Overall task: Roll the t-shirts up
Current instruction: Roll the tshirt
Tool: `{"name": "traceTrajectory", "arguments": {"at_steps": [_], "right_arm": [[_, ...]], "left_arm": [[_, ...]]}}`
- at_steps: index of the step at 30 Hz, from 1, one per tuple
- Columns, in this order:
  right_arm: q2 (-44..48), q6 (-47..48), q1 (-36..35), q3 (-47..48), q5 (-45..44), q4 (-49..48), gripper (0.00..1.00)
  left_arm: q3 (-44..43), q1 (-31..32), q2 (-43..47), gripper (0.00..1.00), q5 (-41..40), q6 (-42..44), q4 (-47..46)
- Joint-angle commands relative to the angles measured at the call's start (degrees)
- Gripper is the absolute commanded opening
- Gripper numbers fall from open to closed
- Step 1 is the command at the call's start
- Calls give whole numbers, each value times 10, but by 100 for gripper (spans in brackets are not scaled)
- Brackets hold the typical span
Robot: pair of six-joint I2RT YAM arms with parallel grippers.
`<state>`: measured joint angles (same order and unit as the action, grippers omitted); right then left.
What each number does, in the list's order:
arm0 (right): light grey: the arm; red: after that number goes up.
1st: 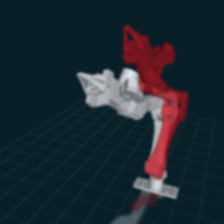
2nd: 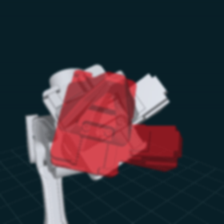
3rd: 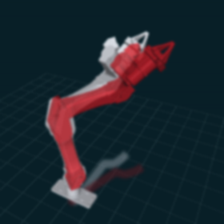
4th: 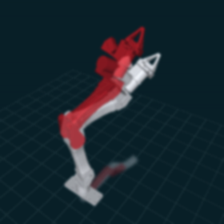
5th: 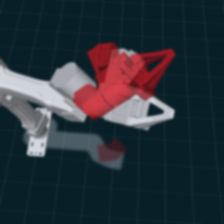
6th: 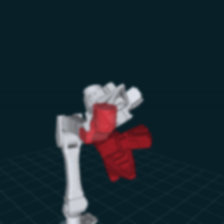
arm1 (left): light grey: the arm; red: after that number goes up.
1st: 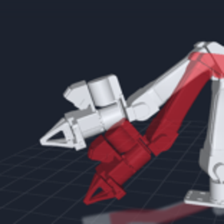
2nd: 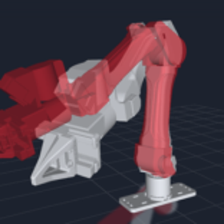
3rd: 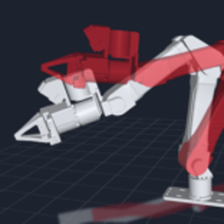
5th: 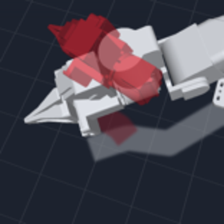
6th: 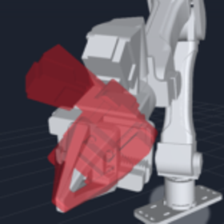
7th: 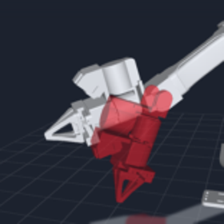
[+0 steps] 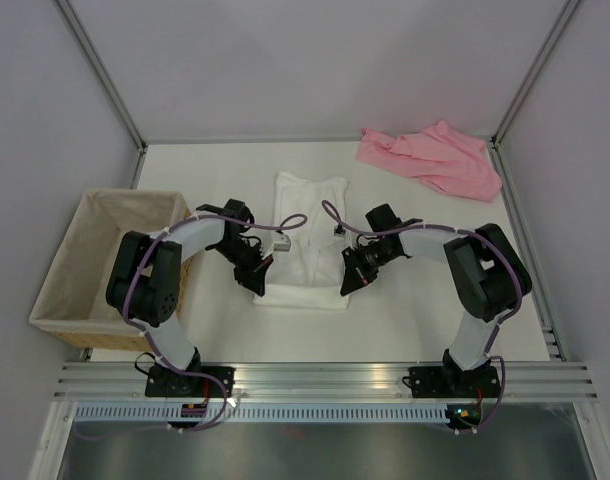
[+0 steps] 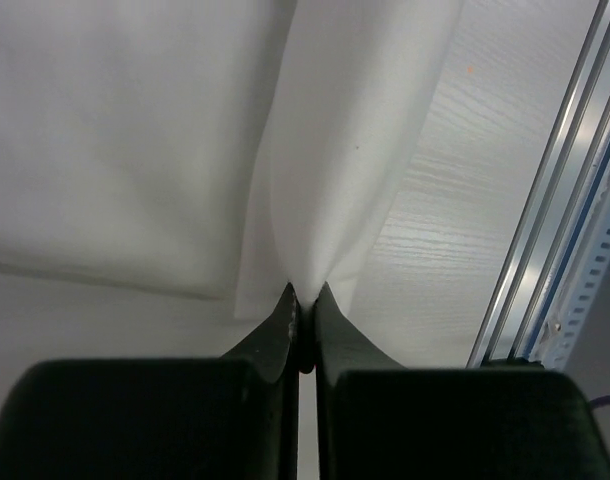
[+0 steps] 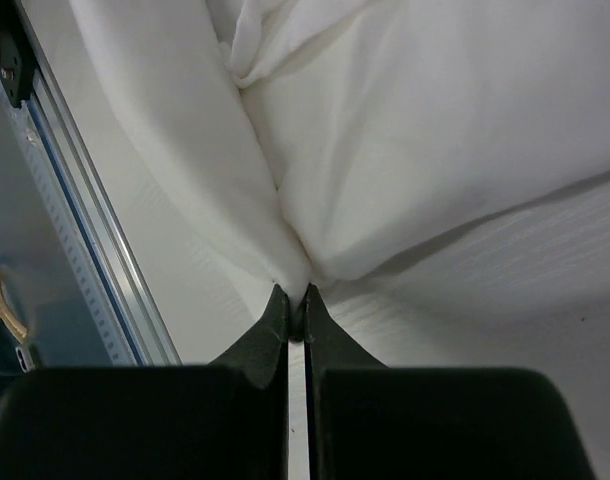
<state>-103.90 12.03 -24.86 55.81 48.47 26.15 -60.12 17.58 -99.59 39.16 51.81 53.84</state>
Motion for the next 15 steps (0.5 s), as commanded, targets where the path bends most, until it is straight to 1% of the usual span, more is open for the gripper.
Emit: {"name": "traceTrajectory", "arguments": {"at_steps": [1, 3, 4, 6, 7, 9, 10, 12, 13, 15], "right_arm": [[31, -95, 9, -32, -36, -64, 1], [47, -118, 11, -60, -50, -107, 0], [48, -132, 12, -66, -63, -115, 0], [46, -152, 12, -76, -59, -136, 0], [45, -162, 12, -80, -56, -145, 0], [50, -188, 12, -91, -44, -170, 0], [55, -191, 12, -94, -44, -173, 0], [67, -192, 11, -100, -50, -175, 0], [70, -192, 12, -101, -49, -175, 0], [73, -200, 12, -99, -44, -174, 0]], "left_arm": [[-29, -4, -16, 2, 0, -30, 2], [-27, -4, -14, 5, -22, -40, -9], [-26, -4, -11, 12, -29, -46, -26], [-25, -4, -10, 17, -50, -54, -39], [-27, -4, -8, 23, -56, -58, -44], [-42, -4, 2, 29, -77, -72, -56], [-49, -4, 12, 35, -79, -69, -56], [-69, -3, 54, 42, -80, -45, -57], [-75, -3, 67, 49, -79, -34, -59], [-90, -2, 98, 51, -87, -16, -65]]}}
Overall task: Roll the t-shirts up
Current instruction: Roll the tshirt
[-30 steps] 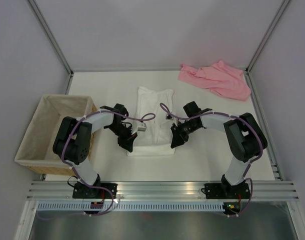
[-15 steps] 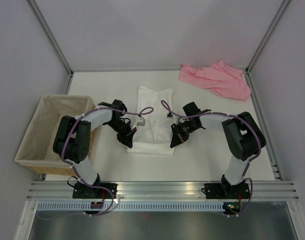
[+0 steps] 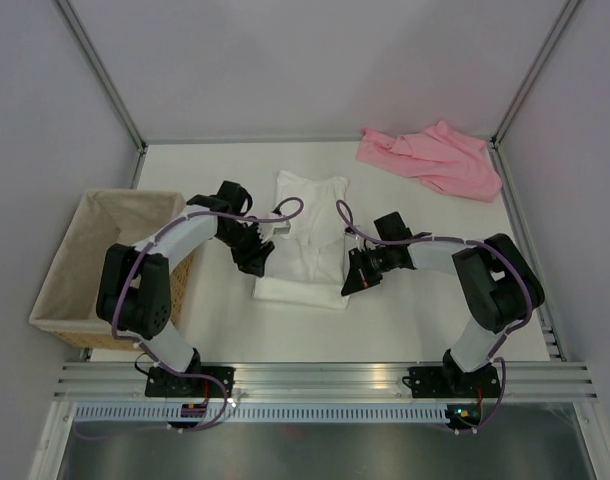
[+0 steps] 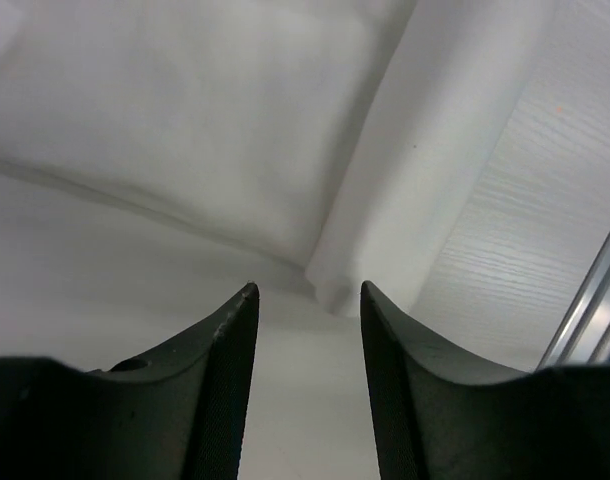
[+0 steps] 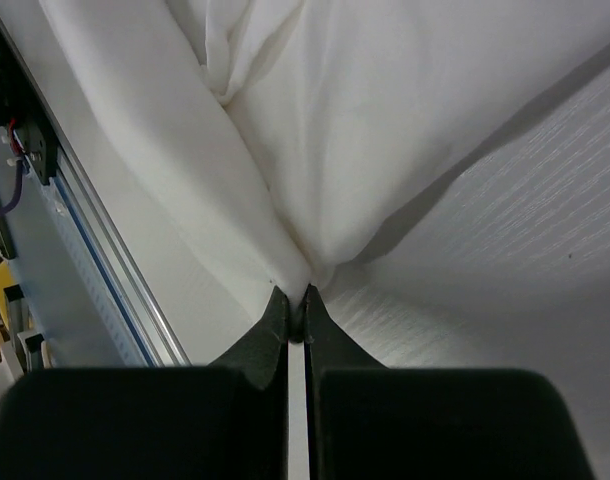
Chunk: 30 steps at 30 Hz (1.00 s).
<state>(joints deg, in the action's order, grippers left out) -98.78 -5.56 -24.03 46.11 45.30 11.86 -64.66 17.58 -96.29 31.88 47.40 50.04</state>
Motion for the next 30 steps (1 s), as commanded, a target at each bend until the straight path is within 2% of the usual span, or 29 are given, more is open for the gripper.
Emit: {"name": "traceTrajectory", "arguments": {"at_steps": [1, 5, 10, 13, 17, 20, 26, 30], "right_arm": [[20, -30, 4, -2, -13, -30, 0], [22, -70, 4, -5, -14, -48, 0], [30, -97, 4, -19, -27, -82, 0], [35, -99, 4, -28, -34, -87, 0], [39, -89, 4, -30, -37, -86, 0], [34, -85, 4, -26, -37, -84, 0], [33, -66, 4, -21, -36, -63, 1], [26, -36, 4, -15, -14, -46, 6]], "left_arm": [[-50, 3, 75, 51, -19, 29, -28], [-36, 57, 129, 51, -66, 40, -35], [125, 198, 248, 53, -172, 46, -119], [193, 242, 292, 57, -206, 60, -168], [268, 263, 296, 59, -264, 90, -256], [287, 264, 276, 59, -305, 97, -309], [327, 264, 242, 59, -340, 107, -362], [347, 264, 225, 57, -345, 110, -398]]}}
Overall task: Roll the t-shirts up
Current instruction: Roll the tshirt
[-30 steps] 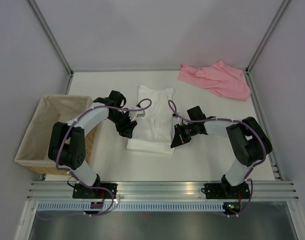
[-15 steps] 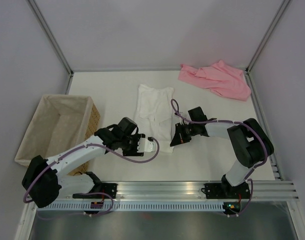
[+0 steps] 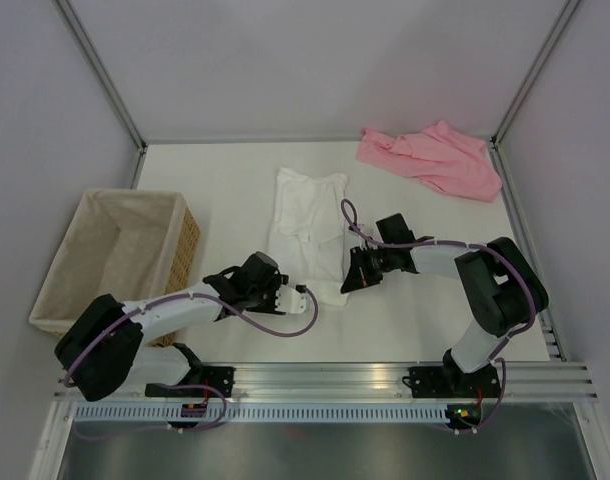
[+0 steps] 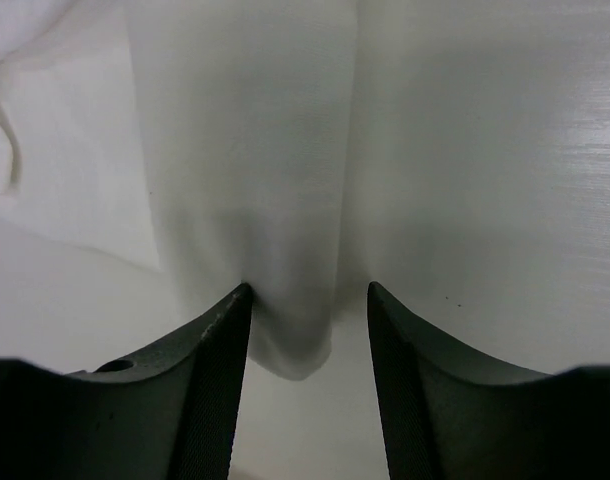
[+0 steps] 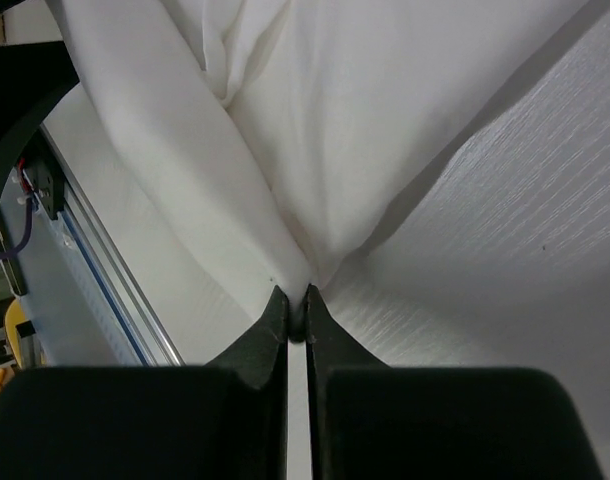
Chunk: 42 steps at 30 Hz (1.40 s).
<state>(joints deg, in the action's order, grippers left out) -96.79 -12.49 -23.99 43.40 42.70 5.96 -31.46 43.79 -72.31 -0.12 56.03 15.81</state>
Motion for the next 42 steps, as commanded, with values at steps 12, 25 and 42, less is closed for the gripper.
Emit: {"name": "traceTrajectory", "arguments": {"at_steps": [12, 25, 42], "right_arm": [[142, 242, 4, 116, -140, 181, 62], [252, 429, -299, -68, -406, -49, 86], [340, 362, -306, -140, -447, -134, 89]], "left_arm": [[-74, -96, -85, 2, 110, 0, 53], [-160, -138, -100, 2, 203, 11, 164], [-163, -154, -109, 2, 231, 1, 186]]}}
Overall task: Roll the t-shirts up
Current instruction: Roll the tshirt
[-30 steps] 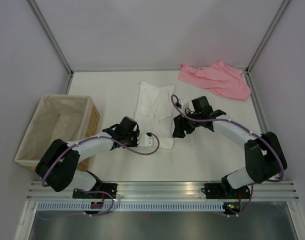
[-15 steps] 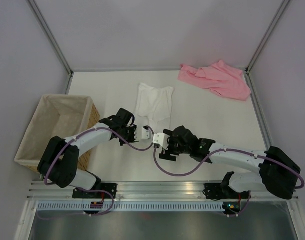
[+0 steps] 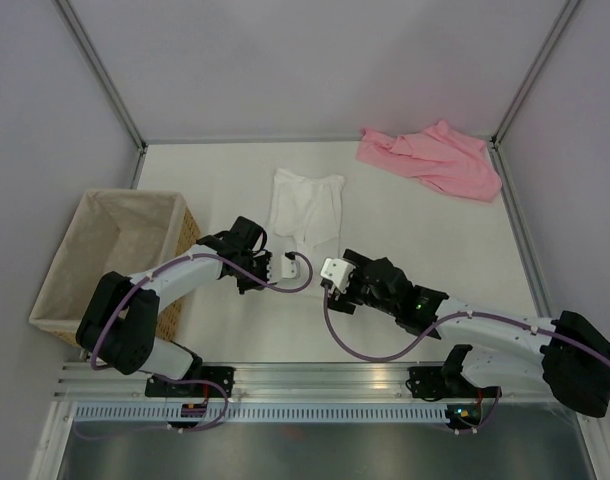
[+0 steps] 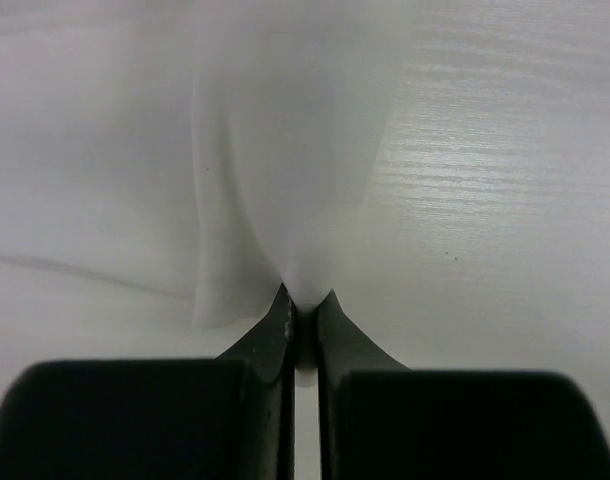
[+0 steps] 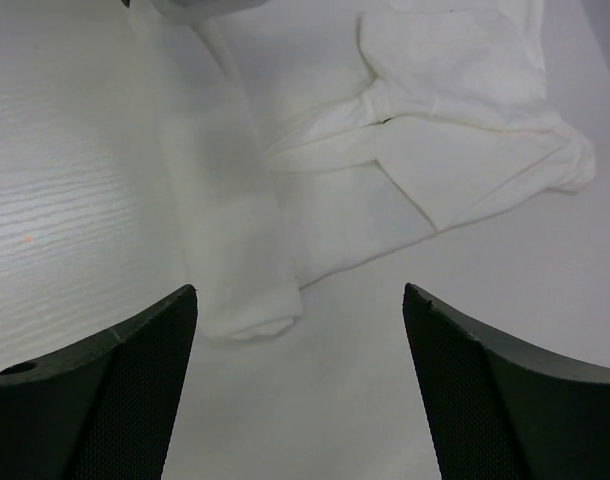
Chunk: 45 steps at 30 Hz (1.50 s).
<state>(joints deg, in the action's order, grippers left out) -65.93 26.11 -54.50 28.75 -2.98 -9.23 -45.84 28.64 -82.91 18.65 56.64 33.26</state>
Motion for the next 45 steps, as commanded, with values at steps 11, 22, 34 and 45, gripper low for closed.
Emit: {"name": "traceTrajectory", "arguments": {"at_steps": [11, 22, 34, 45], "right_arm": [[5, 72, -3, -26, 66, 26, 89], [-165, 114, -1, 38, 33, -8, 81], [-121, -12, 6, 116, 188, 213, 14], [-146, -70, 127, 143, 412, 305, 2]], "left_arm": [[-15, -4, 11, 2, 38, 16, 18], [-20, -5, 14, 2, 38, 12, 23], [-42, -16, 30, 2, 132, 60, 207], [-114, -63, -79, 4, 190, 109, 324]]}}
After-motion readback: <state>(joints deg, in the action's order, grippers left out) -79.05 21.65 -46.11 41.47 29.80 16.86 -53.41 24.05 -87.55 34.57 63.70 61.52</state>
